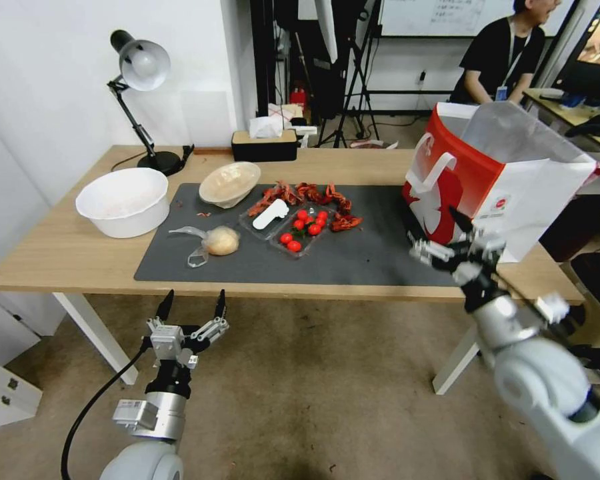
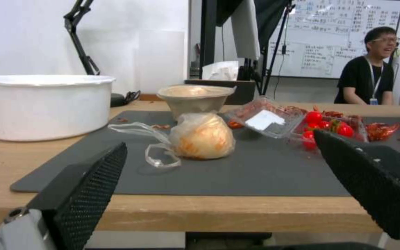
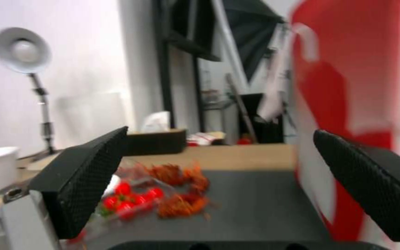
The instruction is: Pick up the trash from the table and place it into the takeout bag.
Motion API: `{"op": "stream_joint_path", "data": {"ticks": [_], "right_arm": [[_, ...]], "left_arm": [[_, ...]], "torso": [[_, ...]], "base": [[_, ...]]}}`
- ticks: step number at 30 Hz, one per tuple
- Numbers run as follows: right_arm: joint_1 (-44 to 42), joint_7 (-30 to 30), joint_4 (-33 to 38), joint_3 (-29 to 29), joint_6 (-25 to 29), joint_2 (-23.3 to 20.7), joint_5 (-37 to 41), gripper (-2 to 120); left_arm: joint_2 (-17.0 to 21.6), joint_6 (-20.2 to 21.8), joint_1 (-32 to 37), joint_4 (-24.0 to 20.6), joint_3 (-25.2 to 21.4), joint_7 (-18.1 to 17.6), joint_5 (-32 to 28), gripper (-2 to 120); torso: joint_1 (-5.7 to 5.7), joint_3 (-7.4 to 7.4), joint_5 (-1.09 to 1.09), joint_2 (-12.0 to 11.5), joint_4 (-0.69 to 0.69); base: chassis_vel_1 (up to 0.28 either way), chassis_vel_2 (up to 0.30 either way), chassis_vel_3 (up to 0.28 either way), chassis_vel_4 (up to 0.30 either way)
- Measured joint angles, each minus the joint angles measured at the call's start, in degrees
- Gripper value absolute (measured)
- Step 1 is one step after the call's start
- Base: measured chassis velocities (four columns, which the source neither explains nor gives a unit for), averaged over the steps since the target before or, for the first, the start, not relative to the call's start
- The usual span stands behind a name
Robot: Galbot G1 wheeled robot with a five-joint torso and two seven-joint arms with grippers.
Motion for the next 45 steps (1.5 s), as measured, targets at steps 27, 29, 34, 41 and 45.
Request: {"op": "stream_joint_path", "data": {"ticks": [27,29,34,41,45], "right_arm": [[-10.64,1.47,-8.24,0.09,11.28,10.98,-6.39,100],[-10.87,1.47,-8.36,0.02,11.43,11.12,-6.42,100],[-11.42,1.47,-8.64,-0.09,11.61,11.57,-6.59,100],[-11.62,1.52,-8.74,-0.09,11.68,11.84,-7.06,100],[-11.64,1.51,-8.77,-0.09,11.71,11.85,-7.08,100]], "left_arm": [[0.88,0.08,-0.79,0.41,0.67,0.07,-0.9,100],[0.85,0.09,-0.8,0.55,0.73,0.07,-0.9,100],[0.83,0.1,-0.96,0.95,0.81,0.06,-0.9,100],[0.94,0.28,-1.11,0.84,0.91,0.05,-0.93,100],[0.96,0.31,-1.12,0.77,0.94,0.05,-0.95,100]], "torso": [[0.01,0.01,0.01,0.0,0.01],[0.01,0.01,0.0,0.0,0.01],[0.01,0.01,0.01,0.0,0.01],[0.01,0.01,0.0,0.0,0.01],[0.01,0.01,0.0,0.0,0.01]], "base": [[0.0,0.0,0.0,0.0],[0.0,0.0,0.0,0.0],[0.0,0.0,0.0,0.0],[0.0,0.0,0.0,0.0],[0.0,0.0,0.0,0.0]]}}
